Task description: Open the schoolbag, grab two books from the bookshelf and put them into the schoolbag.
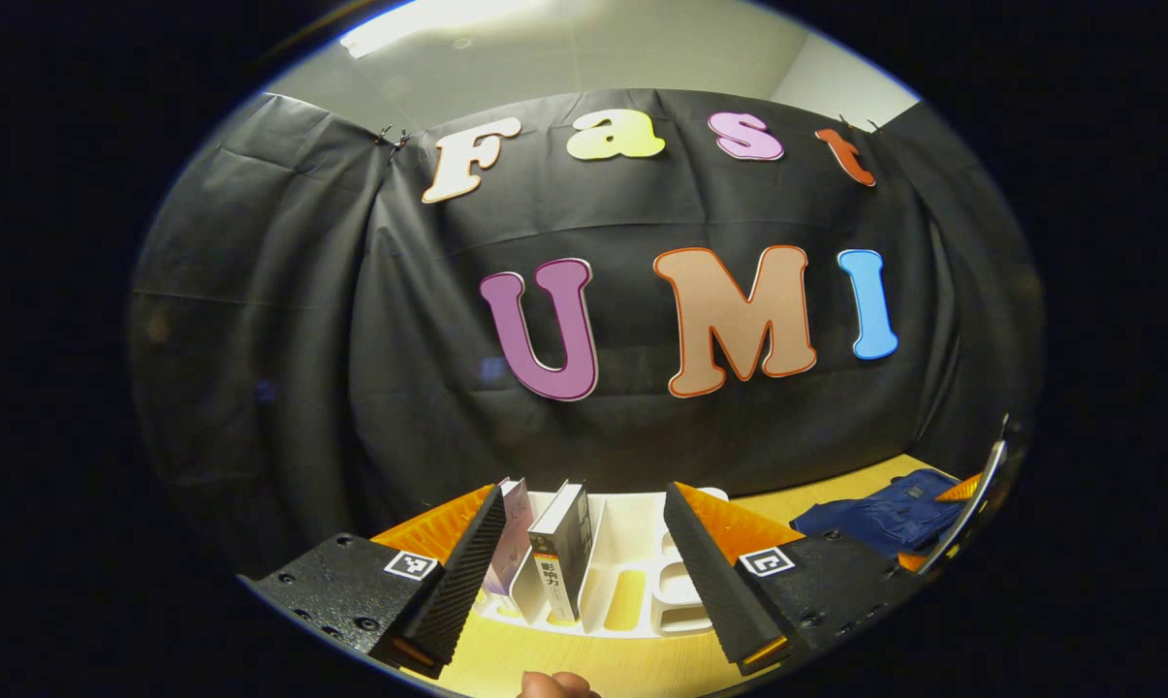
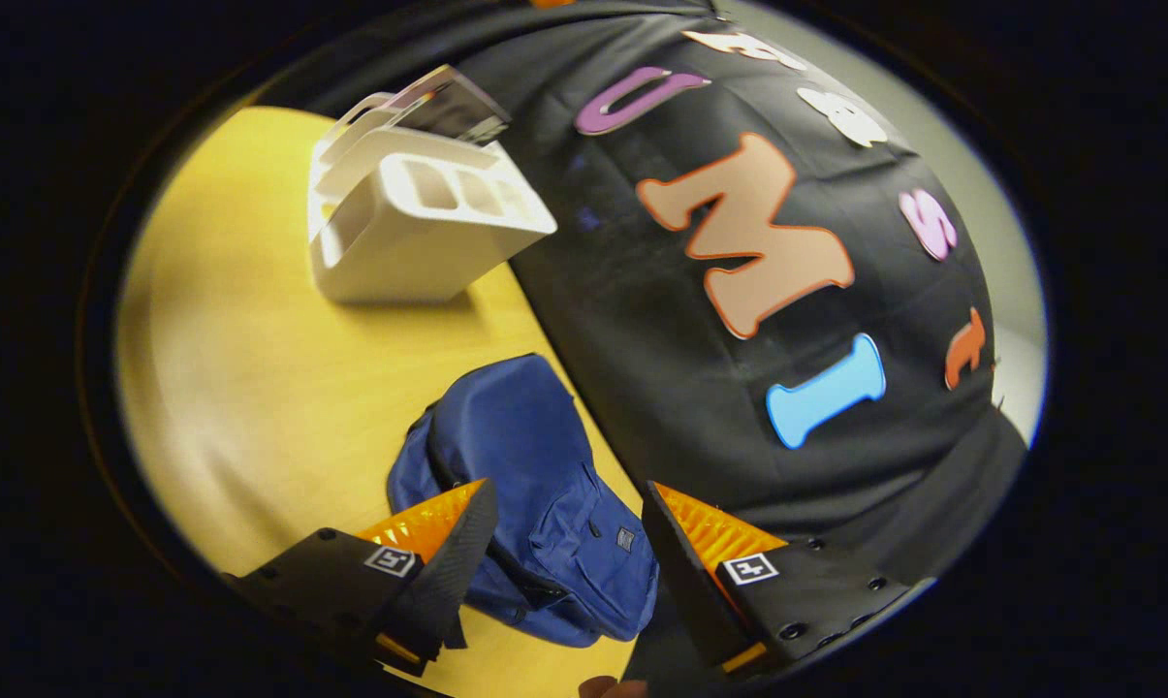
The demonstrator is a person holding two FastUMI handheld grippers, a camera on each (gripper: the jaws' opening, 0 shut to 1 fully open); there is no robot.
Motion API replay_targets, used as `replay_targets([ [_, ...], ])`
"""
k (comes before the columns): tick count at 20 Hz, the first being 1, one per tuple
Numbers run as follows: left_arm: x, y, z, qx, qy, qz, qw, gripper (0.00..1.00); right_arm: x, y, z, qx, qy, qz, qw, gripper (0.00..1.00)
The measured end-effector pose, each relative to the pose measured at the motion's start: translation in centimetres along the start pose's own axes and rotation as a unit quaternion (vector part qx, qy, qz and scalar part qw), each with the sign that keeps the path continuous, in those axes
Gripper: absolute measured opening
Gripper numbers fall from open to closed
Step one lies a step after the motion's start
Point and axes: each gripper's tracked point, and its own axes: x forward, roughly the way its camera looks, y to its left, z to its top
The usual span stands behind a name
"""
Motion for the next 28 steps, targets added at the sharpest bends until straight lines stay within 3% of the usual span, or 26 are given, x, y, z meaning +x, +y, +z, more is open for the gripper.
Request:
replay_targets([
  [2,-0.1,0.4,0.0,-0.001,0.004,0.006,1.000,0.93,1.5,1.9,-1.7,-0.045,0.014,0.026,0.999,0.89],
  [5,-0.2,1.1,-0.1,0.002,0.003,0.015,1.000,0.96,3.2,3.6,-3.4,-0.082,0.028,0.041,0.995,0.89],
  [6,-0.1,1.3,-0.1,0.002,0.004,0.017,1.000,0.92,3.9,3.8,-3.8,-0.089,0.033,0.044,0.994,0.89],
  [7,-0.1,1.4,-0.4,0.002,0.007,0.019,1.000,0.96,4.5,4.0,-4.2,-0.096,0.040,0.047,0.993,0.88],
  [14,-0.5,2.1,-0.4,0.004,0.009,0.030,0.999,1.00,8.1,4.1,-4.3,-0.147,0.043,0.039,0.987,0.87],
  [16,-0.7,2.6,-0.2,0.006,0.009,0.036,0.999,0.92,8.9,4.6,-4.0,-0.150,0.039,0.047,0.987,0.86],
  [18,-0.7,3.1,-0.4,0.006,0.012,0.041,0.999,0.93,9.4,4.7,-3.2,-0.163,0.030,0.045,0.985,0.84],
  [19,-0.8,3.4,-0.5,0.006,0.015,0.044,0.999,0.93,9.7,4.6,-2.8,-0.170,0.024,0.043,0.984,0.85],
  [21,-0.7,3.6,-0.6,0.005,0.017,0.048,0.999,0.96,10.1,4.9,-1.8,-0.173,0.006,0.045,0.984,1.00],
  [22,-0.7,3.7,-0.5,0.005,0.017,0.049,0.999,1.00,10.2,5.4,-1.7,-0.170,0.001,0.052,0.984,0.85],
  [26,-0.9,3.7,-0.3,0.007,0.014,0.050,0.999,0.96,10.4,6.0,-2.2,-0.152,0.013,0.061,0.986,0.24],
  [28,-0.6,3.3,-0.3,0.007,0.015,0.048,0.999,0.96,9.9,7.0,-3.1,-0.146,0.038,0.088,0.985,0.12],
])
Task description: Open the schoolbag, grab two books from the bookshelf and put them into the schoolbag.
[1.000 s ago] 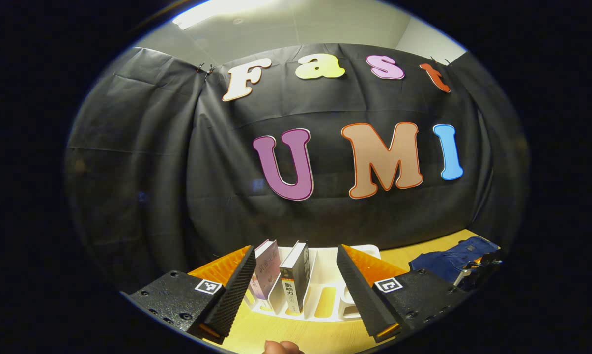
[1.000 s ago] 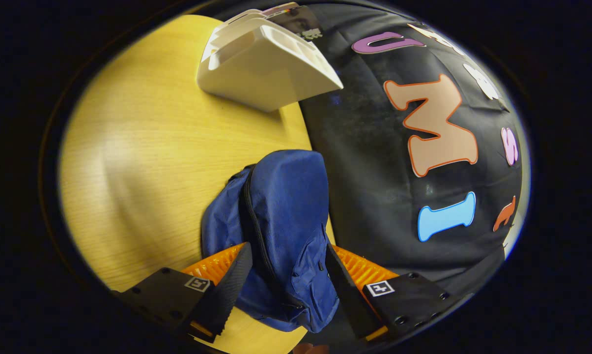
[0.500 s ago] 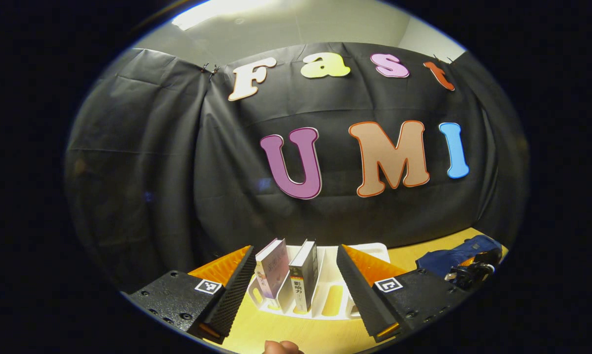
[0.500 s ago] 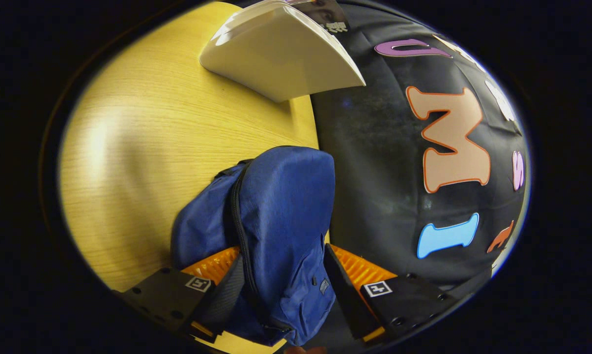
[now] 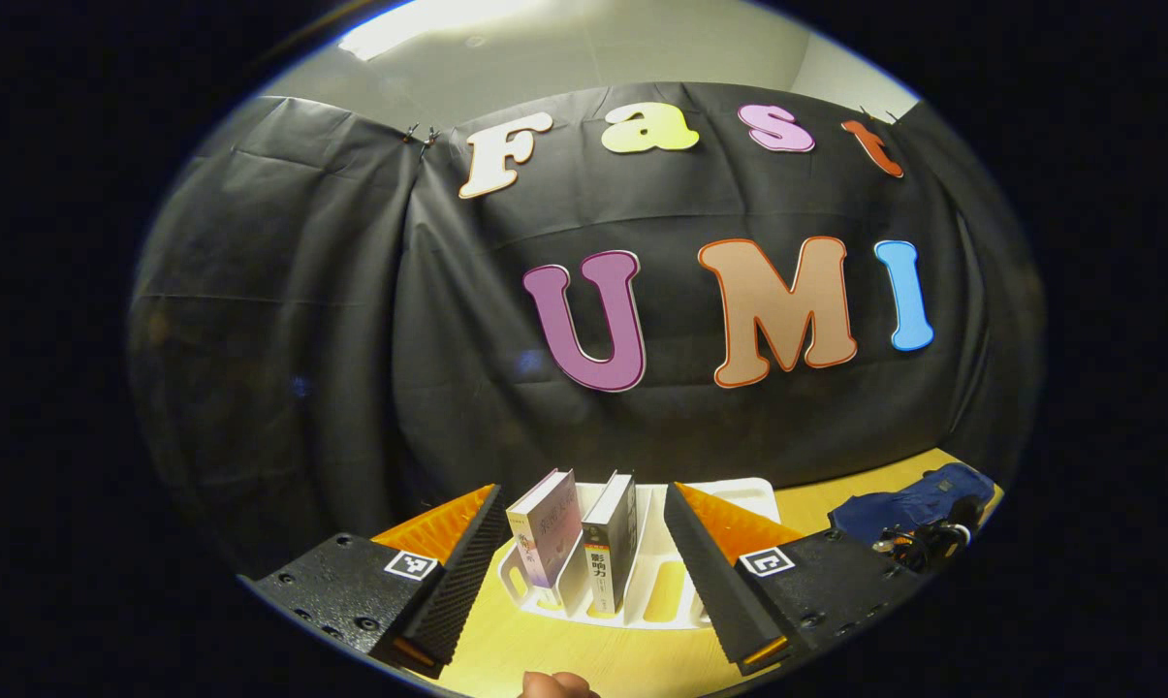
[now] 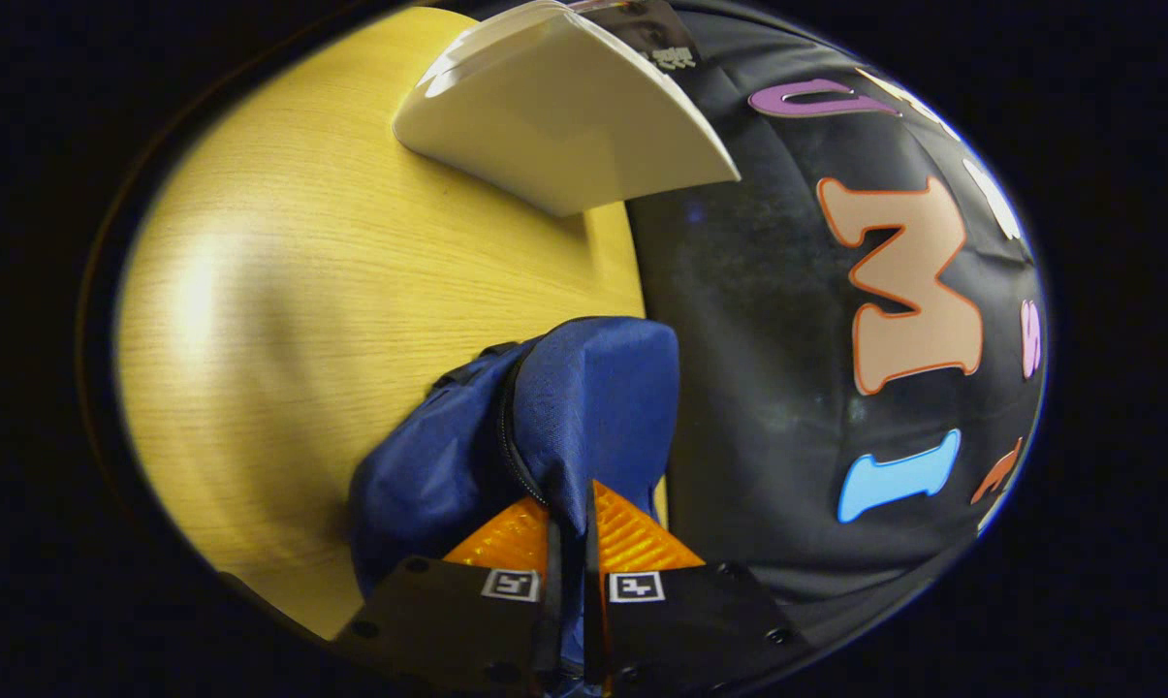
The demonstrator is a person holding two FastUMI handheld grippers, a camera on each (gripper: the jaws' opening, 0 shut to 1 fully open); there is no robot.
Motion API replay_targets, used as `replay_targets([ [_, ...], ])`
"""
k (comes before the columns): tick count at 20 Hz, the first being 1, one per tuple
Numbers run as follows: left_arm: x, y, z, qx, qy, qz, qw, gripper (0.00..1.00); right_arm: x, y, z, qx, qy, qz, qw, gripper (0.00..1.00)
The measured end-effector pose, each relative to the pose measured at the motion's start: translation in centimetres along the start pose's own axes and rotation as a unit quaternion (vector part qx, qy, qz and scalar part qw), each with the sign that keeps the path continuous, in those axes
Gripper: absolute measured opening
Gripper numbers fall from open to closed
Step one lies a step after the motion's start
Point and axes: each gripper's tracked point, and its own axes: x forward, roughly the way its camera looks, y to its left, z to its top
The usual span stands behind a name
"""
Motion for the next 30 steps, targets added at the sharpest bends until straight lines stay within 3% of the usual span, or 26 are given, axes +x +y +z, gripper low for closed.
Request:
replay_targets([
  [2,0.1,0.0,0.3,0.001,-0.001,0.000,1.000,1.00,0.8,1.1,-0.2,-0.011,0.010,0.027,1.000,0.05],
  [3,0.0,0.1,0.3,0.001,-0.004,0.000,1.000,0.96,1.0,1.1,-0.2,-0.006,0.014,0.029,0.999,0.01],
  [4,0.0,0.1,0.4,0.001,-0.005,0.001,1.000,1.00,1.0,1.2,-0.4,0.008,0.021,0.036,0.999,0.05],
  [5,0.0,0.3,0.4,0.002,-0.006,0.003,1.000,0.96,1.1,1.3,-0.4,0.027,0.028,0.042,0.998,0.01],
  [6,0.1,0.4,0.4,0.000,-0.007,0.005,1.000,1.00,1.2,1.4,-0.6,0.044,0.035,0.047,0.997,0.04],
  [7,0.0,0.5,0.2,-0.002,-0.005,0.006,1.000,1.00,1.3,1.2,-0.6,0.060,0.039,0.051,0.996,0.00],
  [8,0.0,0.6,0.1,-0.004,-0.003,0.007,1.000,0.96,1.4,1.0,-0.5,0.073,0.042,0.055,0.995,0.05],
  [9,-0.1,0.7,-0.1,-0.005,-0.001,0.009,1.000,1.00,1.2,0.8,-0.4,0.087,0.043,0.059,0.994,0.00],
  [10,0.0,0.8,-0.1,-0.005,0.000,0.010,1.000,0.96,1.2,0.6,-0.5,0.102,0.042,0.061,0.992,0.05],
  [11,-0.1,0.8,-0.2,-0.006,0.000,0.010,1.000,1.00,1.1,0.3,-0.3,0.120,0.040,0.063,0.990,0.01],
  [16,0.1,0.3,-0.8,-0.015,0.010,0.004,1.000,1.00,0.0,-2.3,-0.3,0.216,0.035,0.068,0.973,0.05],
  [17,0.1,0.2,-1.1,-0.019,0.014,0.001,1.000,0.93,-0.3,-3.0,-0.2,0.240,0.035,0.069,0.968,0.05],
  [18,0.1,-0.2,-1.3,-0.022,0.016,-0.002,1.000,0.93,-0.5,-3.6,-0.4,0.266,0.035,0.071,0.961,0.05],
  [22,0.5,-1.2,-1.1,-0.024,0.017,-0.013,0.999,0.96,-1.2,-6.3,-1.1,0.388,0.033,0.071,0.918,0.00],
  [24,0.5,-1.5,-1.1,-0.025,0.017,-0.018,0.999,0.96,-1.5,-7.6,-1.7,0.456,0.034,0.072,0.886,0.04],
  [26,0.6,-1.7,-1.2,-0.025,0.017,-0.022,0.999,0.96,-1.9,-8.6,-2.2,0.526,0.034,0.076,0.846,0.05],
  [30,0.9,-2.4,-1.0,-0.024,0.017,-0.028,0.999,0.96,-2.1,-10.5,-4.0,0.652,0.028,0.076,0.754,0.04],
])
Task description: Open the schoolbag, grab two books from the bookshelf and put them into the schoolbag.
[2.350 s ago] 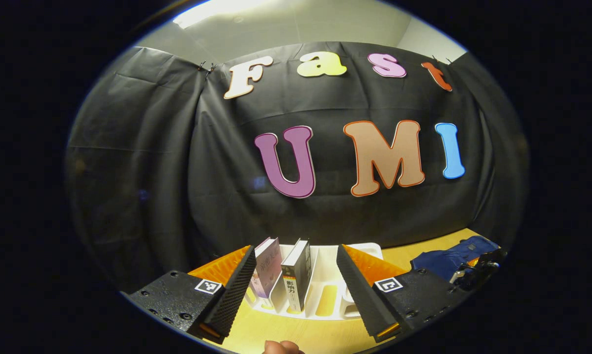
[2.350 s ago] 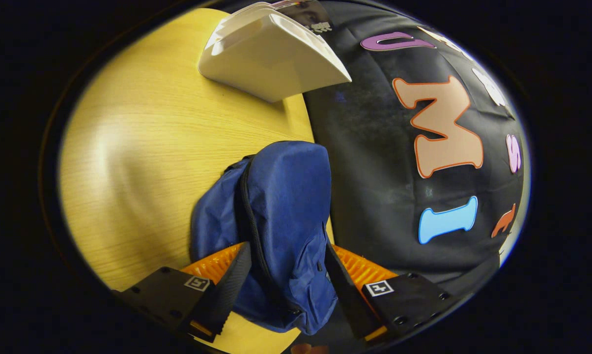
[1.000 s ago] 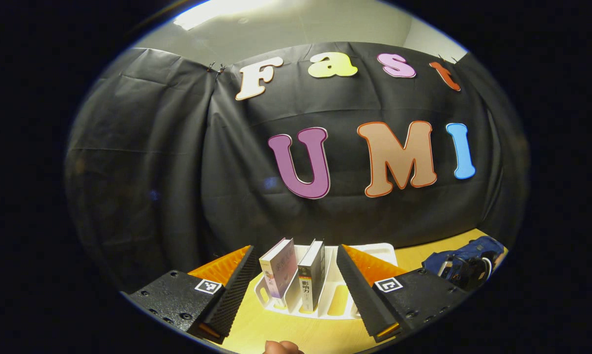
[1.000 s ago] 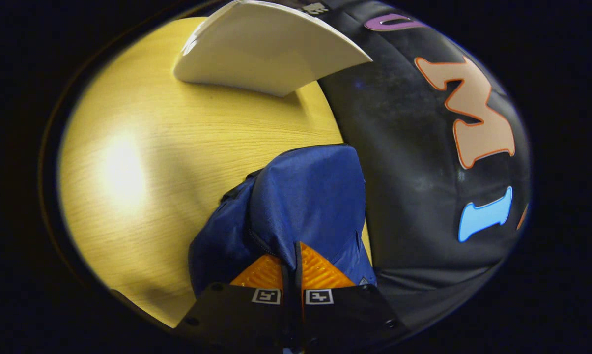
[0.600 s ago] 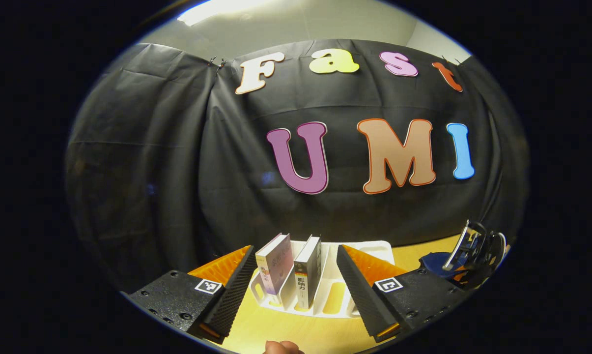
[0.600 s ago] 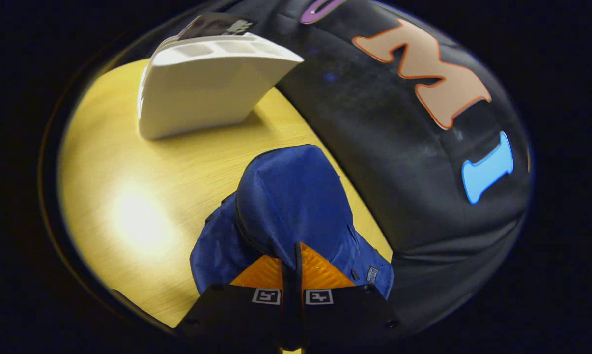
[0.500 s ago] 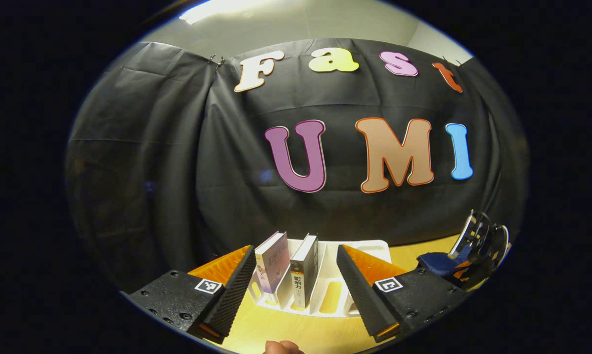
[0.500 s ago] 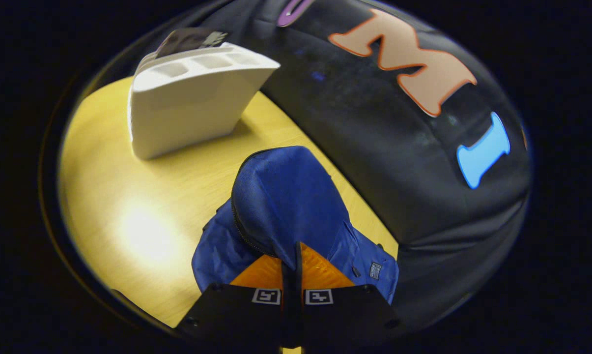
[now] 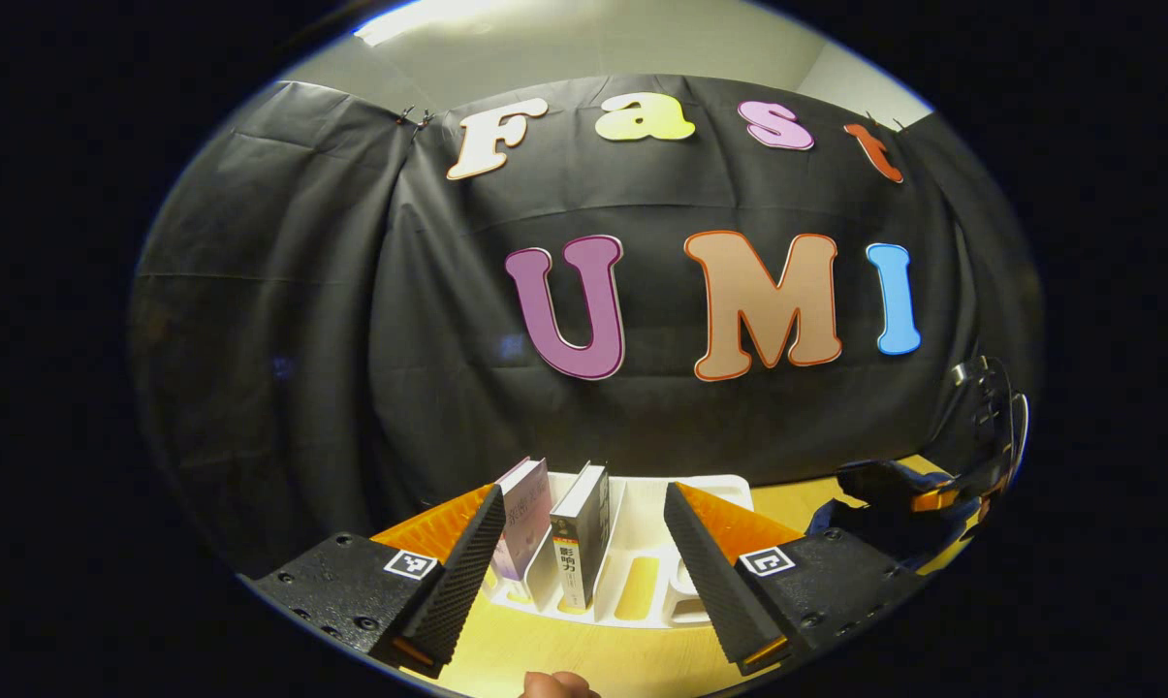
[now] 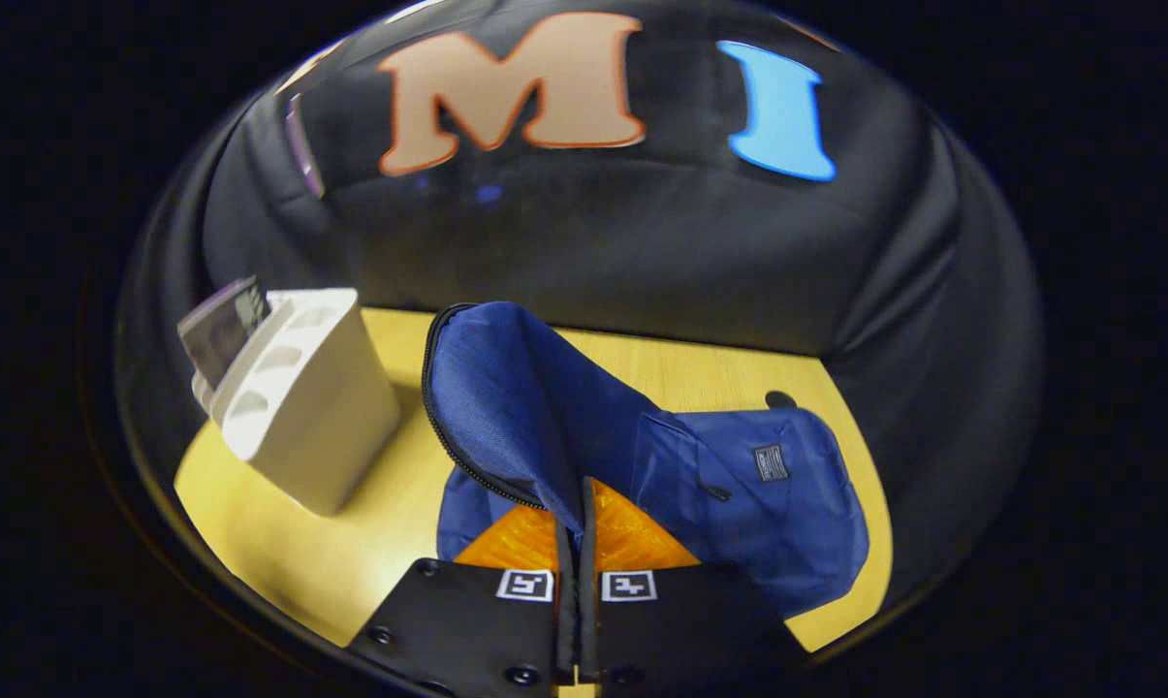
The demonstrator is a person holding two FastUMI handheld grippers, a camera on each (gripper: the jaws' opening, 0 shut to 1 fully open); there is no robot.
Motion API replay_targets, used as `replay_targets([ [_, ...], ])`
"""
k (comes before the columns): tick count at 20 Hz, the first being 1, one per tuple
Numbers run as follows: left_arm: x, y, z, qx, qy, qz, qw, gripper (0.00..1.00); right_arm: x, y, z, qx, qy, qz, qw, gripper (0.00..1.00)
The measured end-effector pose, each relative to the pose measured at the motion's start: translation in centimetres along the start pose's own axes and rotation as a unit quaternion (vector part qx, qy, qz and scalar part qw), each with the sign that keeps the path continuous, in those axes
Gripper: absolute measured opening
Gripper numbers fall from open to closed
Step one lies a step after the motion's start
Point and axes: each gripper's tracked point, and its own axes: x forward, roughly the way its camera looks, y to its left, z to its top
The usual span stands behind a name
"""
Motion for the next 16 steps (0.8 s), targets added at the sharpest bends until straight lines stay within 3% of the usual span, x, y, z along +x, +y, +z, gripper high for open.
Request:
replay_targets([
  [4,0.3,-0.6,0.2,0.001,-0.001,-0.008,1.000,0.96,-0.7,-2.1,0.7,0.152,-0.018,0.014,0.988,0.04],
  [6,0.6,-0.8,0.1,0.004,0.000,-0.010,1.000,0.96,-1.0,-3.4,1.1,0.227,-0.026,0.018,0.973,0.09],
  [8,0.7,-0.7,0.2,0.006,-0.002,-0.011,1.000,0.96,-1.3,-4.6,1.1,0.290,-0.038,0.018,0.956,0.05],
  [9,0.7,-0.7,0.1,0.007,-0.001,-0.011,1.000,0.96,-1.6,-5.1,1.2,0.311,-0.045,0.016,0.949,0.08],
  [10,0.8,-0.7,0.1,0.008,0.000,-0.010,1.000,0.96,-2.0,-5.2,1.3,0.330,-0.051,0.015,0.942,0.04],
  [12,0.9,-0.6,0.1,0.008,0.000,-0.009,1.000,0.96,-2.3,-6.0,1.3,0.387,-0.063,0.014,0.920,0.08],
  [13,0.9,-0.6,0.1,0.009,0.000,-0.010,1.000,0.96,-2.4,-6.6,1.2,0.406,-0.070,0.012,0.911,0.04],
  [16,1.4,-0.4,0.6,0.019,-0.006,-0.008,1.000,0.96,-3.4,-7.4,1.5,0.435,-0.079,0.006,0.897,0.03],
])
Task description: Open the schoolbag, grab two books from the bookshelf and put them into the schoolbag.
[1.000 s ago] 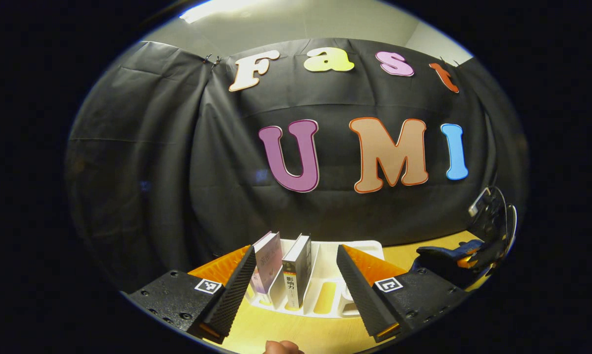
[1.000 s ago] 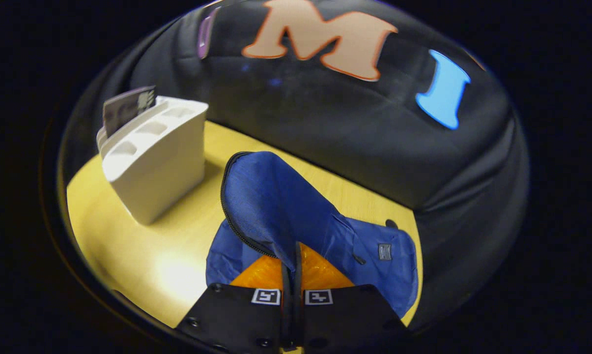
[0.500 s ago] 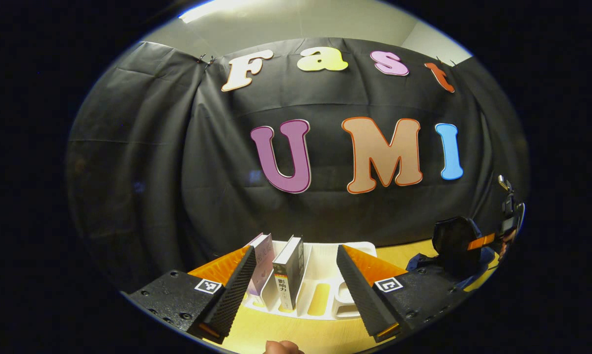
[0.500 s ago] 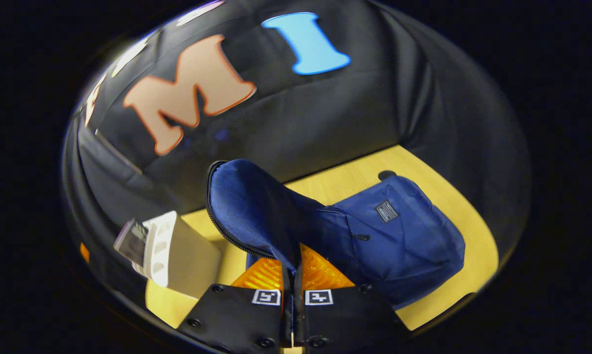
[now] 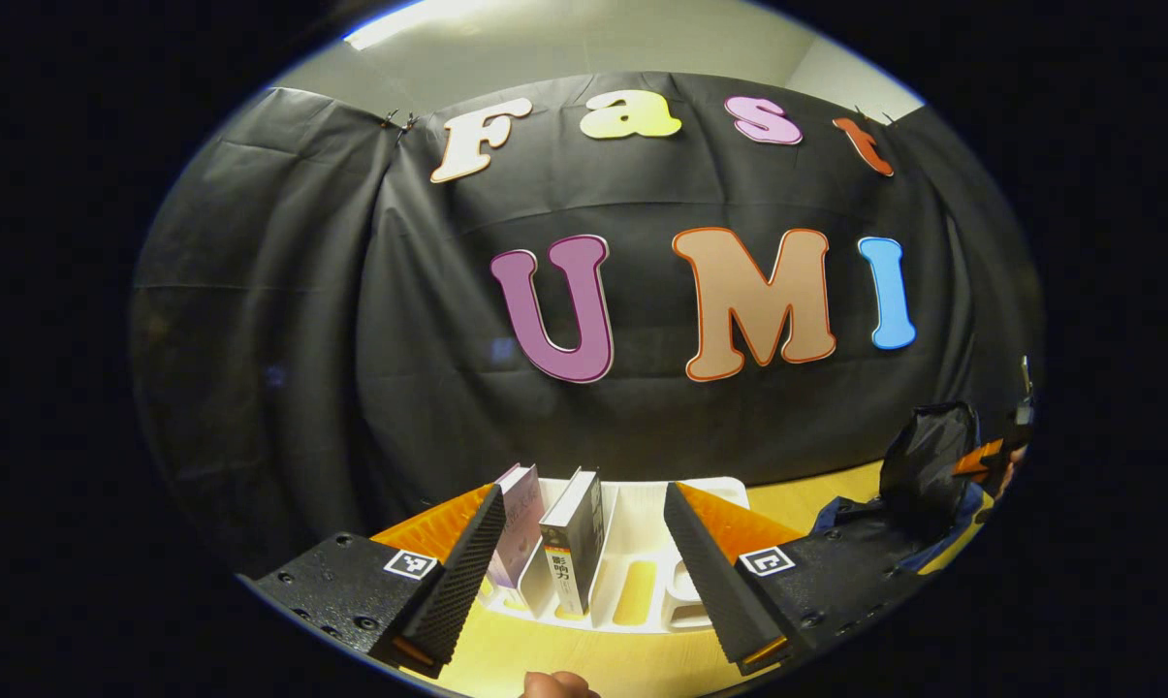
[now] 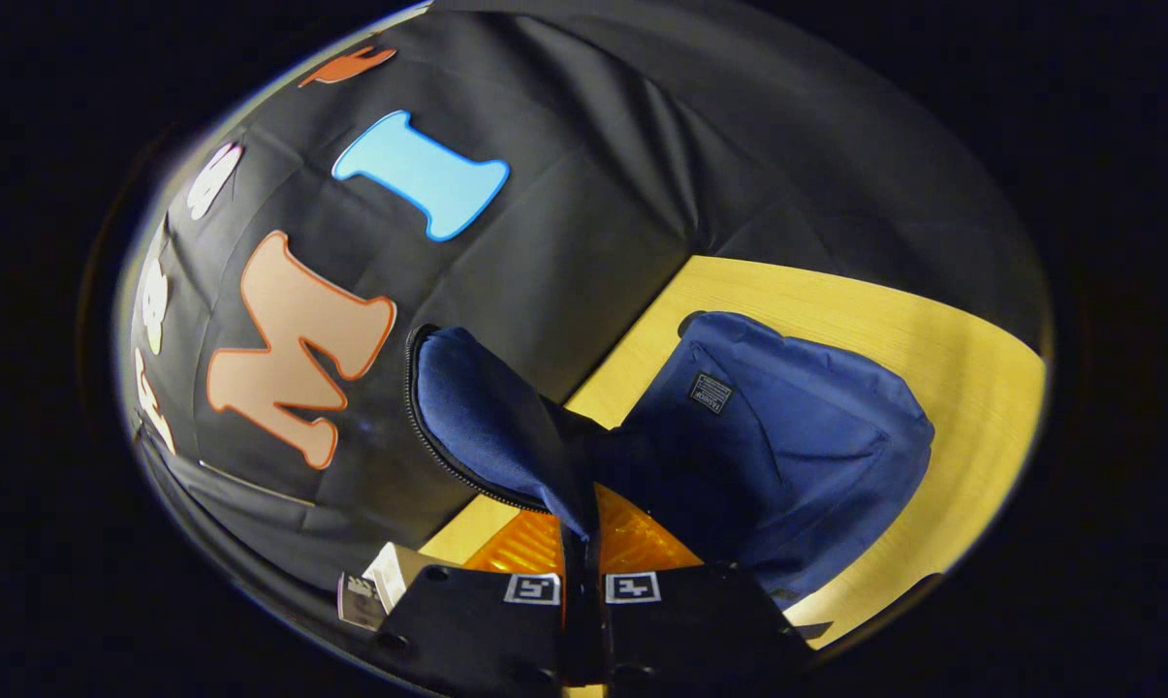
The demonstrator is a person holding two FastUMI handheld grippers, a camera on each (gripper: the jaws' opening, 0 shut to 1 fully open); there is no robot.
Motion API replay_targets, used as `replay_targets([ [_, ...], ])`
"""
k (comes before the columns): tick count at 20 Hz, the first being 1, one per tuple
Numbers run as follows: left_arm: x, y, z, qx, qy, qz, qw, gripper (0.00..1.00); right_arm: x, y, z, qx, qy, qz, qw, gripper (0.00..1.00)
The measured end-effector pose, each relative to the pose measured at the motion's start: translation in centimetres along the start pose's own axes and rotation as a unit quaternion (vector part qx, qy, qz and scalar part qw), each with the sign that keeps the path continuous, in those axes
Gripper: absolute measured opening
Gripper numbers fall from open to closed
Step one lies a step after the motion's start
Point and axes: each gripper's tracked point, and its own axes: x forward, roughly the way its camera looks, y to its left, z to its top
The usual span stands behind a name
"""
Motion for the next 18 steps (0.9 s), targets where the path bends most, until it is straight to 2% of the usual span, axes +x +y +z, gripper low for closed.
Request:
replay_targets([
  [5,2.7,1.6,-1.3,0.036,0.020,0.009,0.999,0.96,0.4,0.5,-0.4,-0.046,-0.007,-0.003,0.999,0.03],
  [8,5.1,2.3,-2.9,0.047,0.068,-0.008,0.996,0.96,0.4,0.8,-0.2,-0.055,-0.010,-0.003,0.998,0.04],
  [9,5.9,2.5,-3.5,0.043,0.086,-0.012,0.995,1.00,0.4,0.7,-0.1,-0.055,-0.010,-0.003,0.998,0.04],
  [10,7.1,2.7,-4.0,0.041,0.107,-0.020,0.993,0.95,0.4,0.7,-0.2,-0.054,-0.010,-0.003,0.998,0.03],
  [11,8.0,2.9,-4.5,0.042,0.129,-0.026,0.990,0.95,0.5,0.7,-0.1,-0.053,-0.010,-0.003,0.999,0.04],
  [14,10.3,3.2,-7.3,0.053,0.222,-0.056,0.972,0.96,0.4,0.7,-0.1,-0.048,-0.011,-0.001,0.999,0.03],
  [18,12.6,3.0,-10.4,0.028,0.319,-0.079,0.944,0.96,0.4,0.5,-0.1,-0.047,-0.010,0.001,0.999,0.03],
])
